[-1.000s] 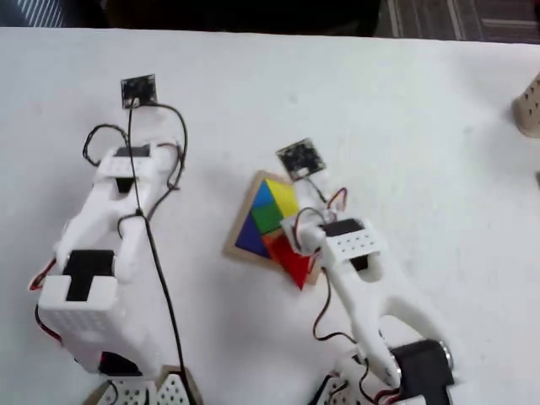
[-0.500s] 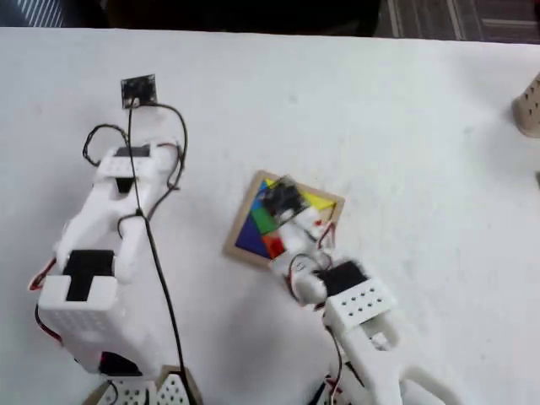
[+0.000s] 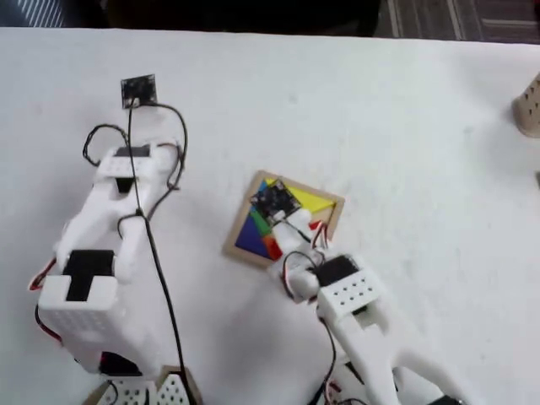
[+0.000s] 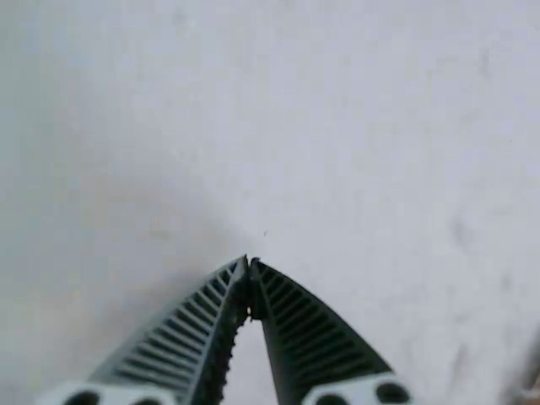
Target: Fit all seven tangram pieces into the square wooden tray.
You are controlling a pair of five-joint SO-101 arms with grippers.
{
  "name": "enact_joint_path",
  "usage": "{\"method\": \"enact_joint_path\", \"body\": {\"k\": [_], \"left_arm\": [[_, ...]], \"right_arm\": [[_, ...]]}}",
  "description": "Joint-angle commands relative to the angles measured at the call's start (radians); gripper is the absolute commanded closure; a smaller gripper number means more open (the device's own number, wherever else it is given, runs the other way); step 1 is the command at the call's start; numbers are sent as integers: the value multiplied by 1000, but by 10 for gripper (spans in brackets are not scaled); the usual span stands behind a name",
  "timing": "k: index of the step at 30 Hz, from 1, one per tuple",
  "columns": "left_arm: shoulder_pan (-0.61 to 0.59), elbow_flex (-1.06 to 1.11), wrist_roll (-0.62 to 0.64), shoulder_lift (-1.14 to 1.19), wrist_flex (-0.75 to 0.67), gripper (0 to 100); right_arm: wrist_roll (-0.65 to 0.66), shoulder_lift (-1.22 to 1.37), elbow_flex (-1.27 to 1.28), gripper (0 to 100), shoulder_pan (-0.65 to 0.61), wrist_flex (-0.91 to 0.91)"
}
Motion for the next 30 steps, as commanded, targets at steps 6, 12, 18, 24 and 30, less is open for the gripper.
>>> {"method": "enact_joint_path", "body": {"k": [6,12,18,24,30], "left_arm": [[-5,-54,5,-5,3,977],[-5,-54,5,-5,3,977],[-5,-54,5,-5,2,977],[-5,-54,5,-5,0,977],[-5,-54,5,-5,-2,977]], "right_arm": [[-8,176,-153,981,116,-21],[0,191,-195,981,136,-18],[35,104,-195,981,200,51],[40,65,-190,981,321,64],[32,94,-193,981,355,59]]}}
